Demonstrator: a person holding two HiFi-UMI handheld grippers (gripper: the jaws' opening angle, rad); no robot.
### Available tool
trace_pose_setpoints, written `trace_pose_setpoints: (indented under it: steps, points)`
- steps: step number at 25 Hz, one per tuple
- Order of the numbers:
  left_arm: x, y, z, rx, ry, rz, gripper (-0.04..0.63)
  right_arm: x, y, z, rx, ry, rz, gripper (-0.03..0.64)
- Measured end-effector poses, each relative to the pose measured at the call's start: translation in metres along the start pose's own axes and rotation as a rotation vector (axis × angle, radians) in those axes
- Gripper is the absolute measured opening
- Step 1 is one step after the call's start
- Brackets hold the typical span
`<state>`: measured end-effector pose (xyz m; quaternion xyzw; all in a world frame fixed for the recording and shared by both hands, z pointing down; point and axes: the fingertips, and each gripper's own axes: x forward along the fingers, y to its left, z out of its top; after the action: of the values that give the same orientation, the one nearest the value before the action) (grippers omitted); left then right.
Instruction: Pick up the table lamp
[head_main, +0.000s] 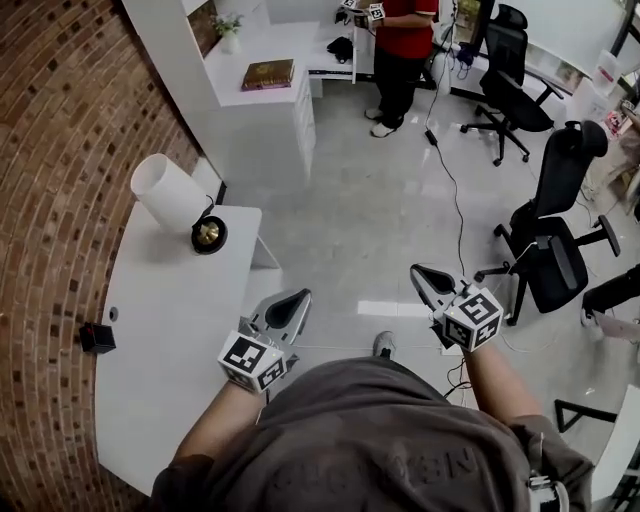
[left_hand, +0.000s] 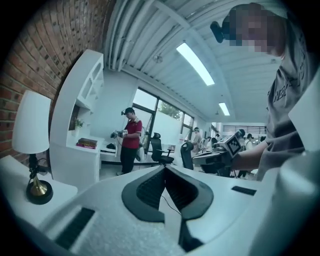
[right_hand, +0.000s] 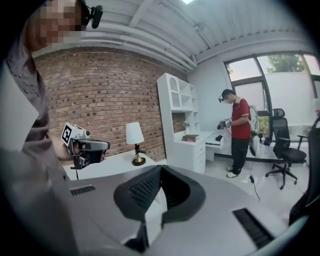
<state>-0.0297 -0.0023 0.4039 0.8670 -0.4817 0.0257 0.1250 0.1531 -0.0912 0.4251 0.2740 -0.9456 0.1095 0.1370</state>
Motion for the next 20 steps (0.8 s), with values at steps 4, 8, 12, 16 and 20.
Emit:
trace_pose_setpoints:
  steps: [4,8,12,16,20]
  points:
    - [0.075,0.013,0.018,-0.043,-0.009,0.070,-0.002,0.029,-0.072,0.026,-0.045,0.017,0.092,-0.006]
    - [0.136,0.018,0.031,-0.049,0.013,0.077,-0.002,0.048,-0.129,0.038,-0.051,0.020,0.129,-0.006]
    - [0.172,0.031,0.038,-0.045,0.039,0.051,-0.002,0.066,-0.161,0.036,-0.025,0.023,0.121,-0.006]
    - [0.189,0.062,0.043,-0.045,0.033,0.019,-0.002,0.085,-0.175,0.033,0.002,0.037,0.073,-0.006]
    - [0.192,0.097,0.040,-0.048,0.043,-0.049,-0.002,0.106,-0.171,0.042,0.013,0.025,0.001,-0.006]
